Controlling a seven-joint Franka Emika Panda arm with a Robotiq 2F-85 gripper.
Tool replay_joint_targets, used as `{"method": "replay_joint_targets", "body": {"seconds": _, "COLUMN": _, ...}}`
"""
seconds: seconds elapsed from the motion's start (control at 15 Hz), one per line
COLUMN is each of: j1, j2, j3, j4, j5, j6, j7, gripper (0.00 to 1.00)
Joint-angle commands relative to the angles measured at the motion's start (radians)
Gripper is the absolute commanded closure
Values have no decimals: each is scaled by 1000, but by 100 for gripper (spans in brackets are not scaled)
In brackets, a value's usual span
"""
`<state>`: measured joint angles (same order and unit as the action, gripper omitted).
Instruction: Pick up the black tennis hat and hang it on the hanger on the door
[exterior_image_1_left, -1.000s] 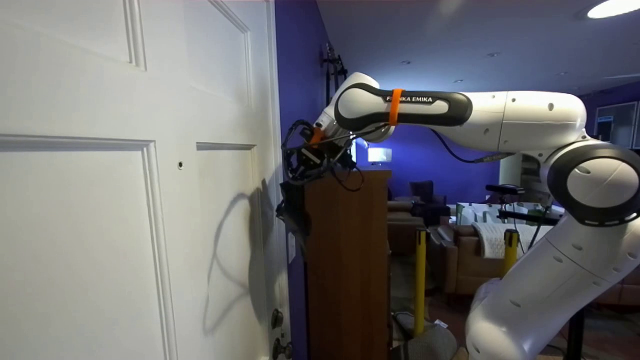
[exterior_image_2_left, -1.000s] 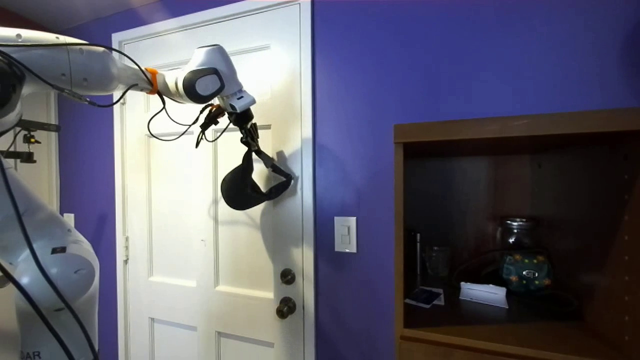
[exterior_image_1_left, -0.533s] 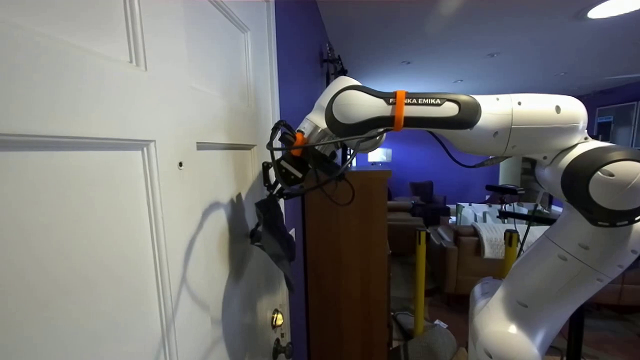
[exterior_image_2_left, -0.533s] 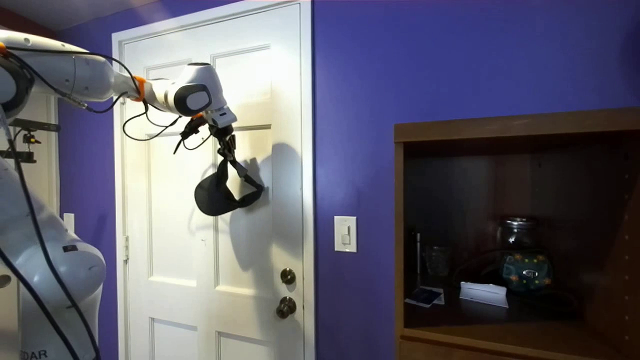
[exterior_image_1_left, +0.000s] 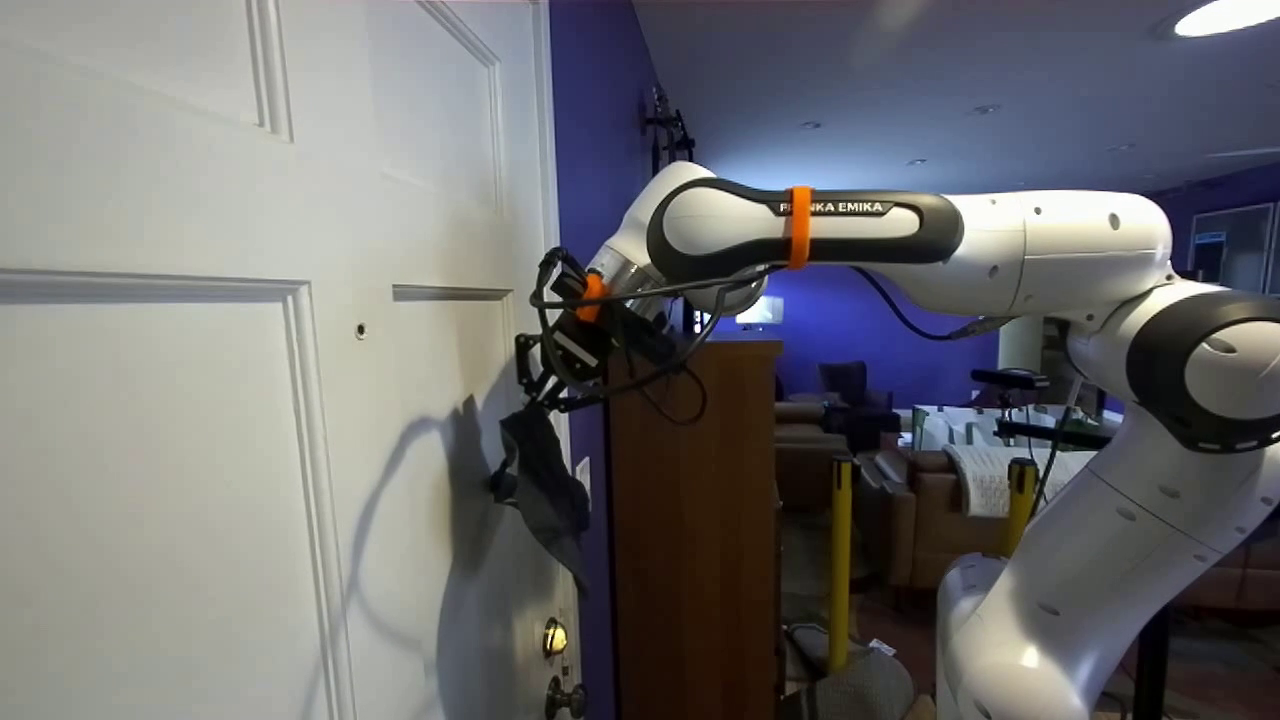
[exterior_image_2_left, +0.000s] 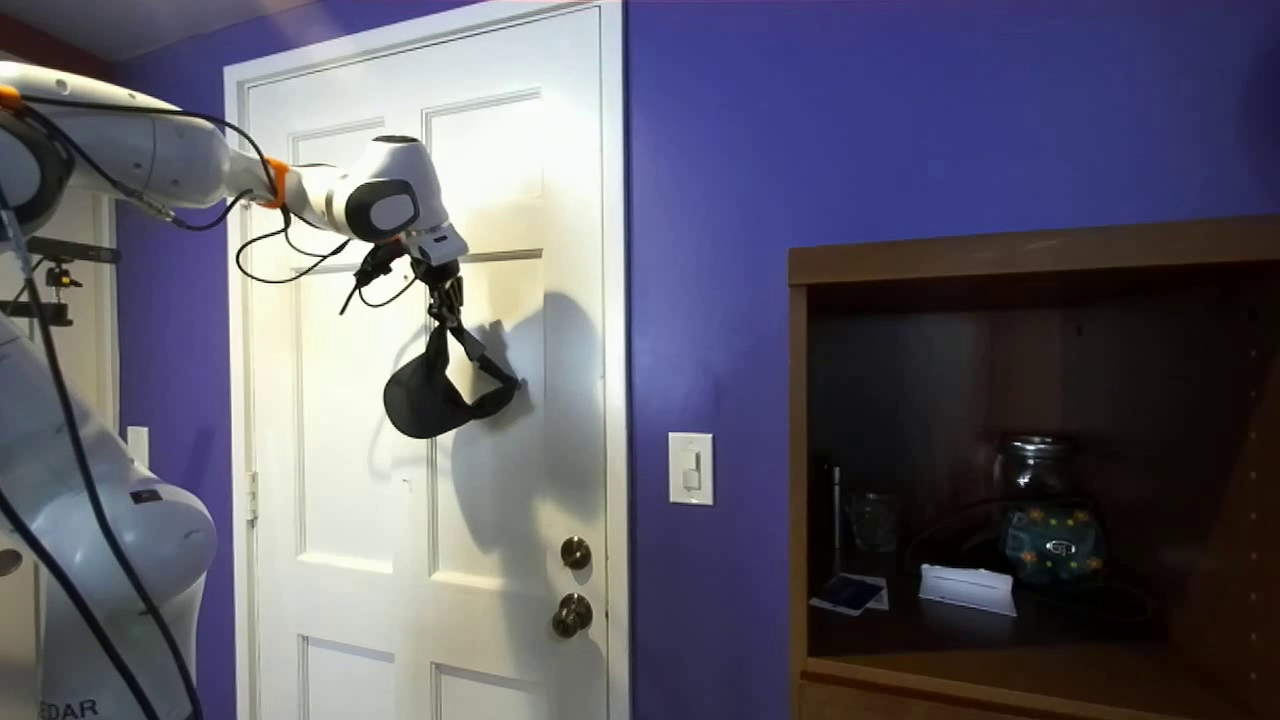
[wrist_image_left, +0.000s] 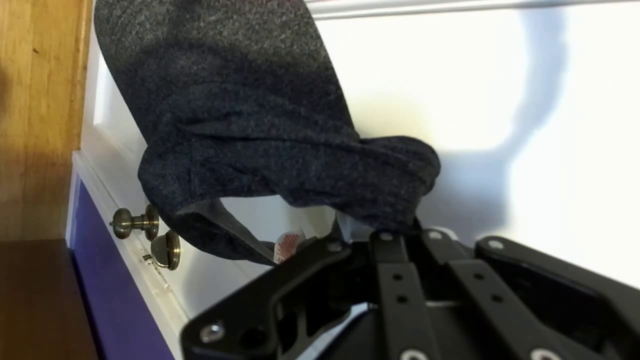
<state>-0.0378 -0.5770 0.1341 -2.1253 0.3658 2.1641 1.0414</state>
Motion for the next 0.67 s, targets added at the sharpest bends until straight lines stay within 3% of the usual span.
{"method": "replay_joint_targets", "body": {"seconds": 0.0, "j1": 20, "j2": 25, "j3": -3, "j4": 4, "j5": 8, "j6": -10, "j7": 0, "gripper": 99}}
{"method": "replay_joint_targets", "body": {"seconds": 0.33, "j1": 52, "j2": 56, "j3": 56, "j4": -6, "j5": 9, "j6": -20, "j7": 71, "gripper": 99}}
{"method": "replay_joint_targets", "body": {"seconds": 0.6, "j1": 83, "j2": 72, "j3": 130, "j4": -47, "j5": 7, "j6": 72, "j7": 165, "gripper": 99}}
